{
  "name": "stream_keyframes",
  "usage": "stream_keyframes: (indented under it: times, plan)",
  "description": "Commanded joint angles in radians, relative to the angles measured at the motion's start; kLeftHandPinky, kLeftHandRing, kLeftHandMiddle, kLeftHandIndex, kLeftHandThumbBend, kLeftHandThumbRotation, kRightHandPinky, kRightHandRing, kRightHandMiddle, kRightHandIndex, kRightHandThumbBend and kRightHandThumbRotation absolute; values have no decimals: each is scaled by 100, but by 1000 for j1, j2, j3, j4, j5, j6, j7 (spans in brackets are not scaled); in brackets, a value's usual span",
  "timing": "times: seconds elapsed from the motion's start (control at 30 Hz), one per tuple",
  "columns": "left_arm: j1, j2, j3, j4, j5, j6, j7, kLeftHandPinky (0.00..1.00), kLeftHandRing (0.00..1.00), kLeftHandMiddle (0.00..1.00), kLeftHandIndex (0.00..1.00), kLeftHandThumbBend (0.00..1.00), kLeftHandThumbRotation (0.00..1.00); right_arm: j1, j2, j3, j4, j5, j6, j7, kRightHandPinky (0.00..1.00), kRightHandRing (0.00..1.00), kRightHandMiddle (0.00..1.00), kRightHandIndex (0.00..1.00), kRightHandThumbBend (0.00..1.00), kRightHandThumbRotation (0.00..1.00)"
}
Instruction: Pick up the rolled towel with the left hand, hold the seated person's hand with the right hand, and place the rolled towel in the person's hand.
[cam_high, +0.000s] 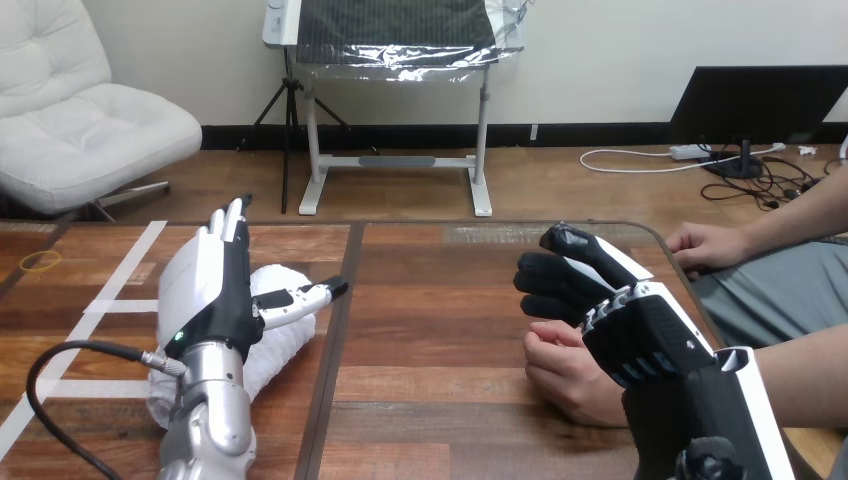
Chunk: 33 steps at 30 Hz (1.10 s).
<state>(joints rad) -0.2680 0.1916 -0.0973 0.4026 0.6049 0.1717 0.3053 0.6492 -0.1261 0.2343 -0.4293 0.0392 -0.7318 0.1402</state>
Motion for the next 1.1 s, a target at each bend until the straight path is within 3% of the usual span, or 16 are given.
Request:
stream_keyframes:
  times: [0.0, 1.07]
  plan:
    - [-92, 17, -22, 14, 37, 29, 39, 100, 100, 100, 97, 95, 40, -40, -4, -1, -59, 12, -5, 7, 75, 80, 80, 84, 90, 100]
    - [-147, 8, -75, 71, 55, 167, 70, 100, 100, 100, 98, 97, 41, -42, -8, -11, -59, -1, -10, 8, 74, 79, 80, 83, 90, 100]
